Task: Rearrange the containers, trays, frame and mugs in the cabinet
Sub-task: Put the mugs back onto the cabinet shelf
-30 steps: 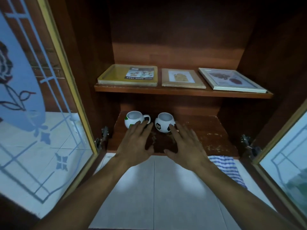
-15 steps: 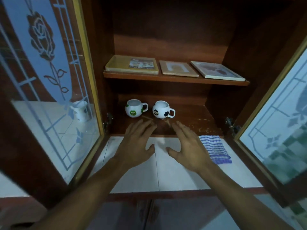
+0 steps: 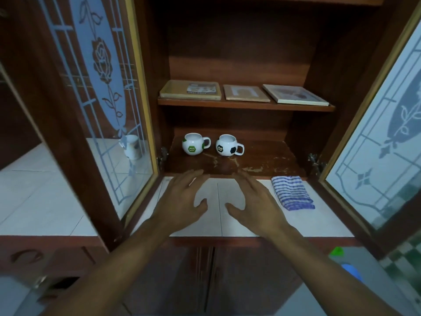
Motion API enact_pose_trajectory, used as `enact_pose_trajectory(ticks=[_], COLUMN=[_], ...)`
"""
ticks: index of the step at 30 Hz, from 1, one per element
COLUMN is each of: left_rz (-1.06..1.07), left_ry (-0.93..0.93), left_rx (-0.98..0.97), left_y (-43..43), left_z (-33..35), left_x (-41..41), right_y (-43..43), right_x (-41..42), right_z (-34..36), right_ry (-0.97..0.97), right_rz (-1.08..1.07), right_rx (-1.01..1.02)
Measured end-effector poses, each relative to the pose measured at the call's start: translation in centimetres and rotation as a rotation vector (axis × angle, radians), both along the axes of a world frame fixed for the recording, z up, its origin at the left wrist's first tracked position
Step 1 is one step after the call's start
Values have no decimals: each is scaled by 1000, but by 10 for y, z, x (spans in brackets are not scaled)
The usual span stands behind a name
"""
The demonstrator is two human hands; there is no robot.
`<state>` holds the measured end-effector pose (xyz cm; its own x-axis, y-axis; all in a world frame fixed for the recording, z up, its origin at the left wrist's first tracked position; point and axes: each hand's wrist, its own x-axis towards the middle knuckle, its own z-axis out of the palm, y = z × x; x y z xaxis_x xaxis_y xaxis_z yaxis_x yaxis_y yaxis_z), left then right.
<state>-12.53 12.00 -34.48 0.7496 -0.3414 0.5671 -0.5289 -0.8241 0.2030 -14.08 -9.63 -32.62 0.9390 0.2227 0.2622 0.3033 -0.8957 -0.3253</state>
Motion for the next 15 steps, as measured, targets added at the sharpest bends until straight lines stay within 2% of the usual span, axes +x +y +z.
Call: enact_pose_trajectory(ticks=[6,10,15], left_rz=[55,105,70], left_ry=[76,107,49], left_rx=[26,113,258], left_y=[11,22,44], left_z=[-1,-4,-3], left_x=[-49,-69,-96], right_y=[13,27,51], right_x=[-44,-73,-105], right_z=[-2,3,5], right_ry=[58,51,-20], right_rz=[-13,-8,-6], right_rx=[8,-80,-207])
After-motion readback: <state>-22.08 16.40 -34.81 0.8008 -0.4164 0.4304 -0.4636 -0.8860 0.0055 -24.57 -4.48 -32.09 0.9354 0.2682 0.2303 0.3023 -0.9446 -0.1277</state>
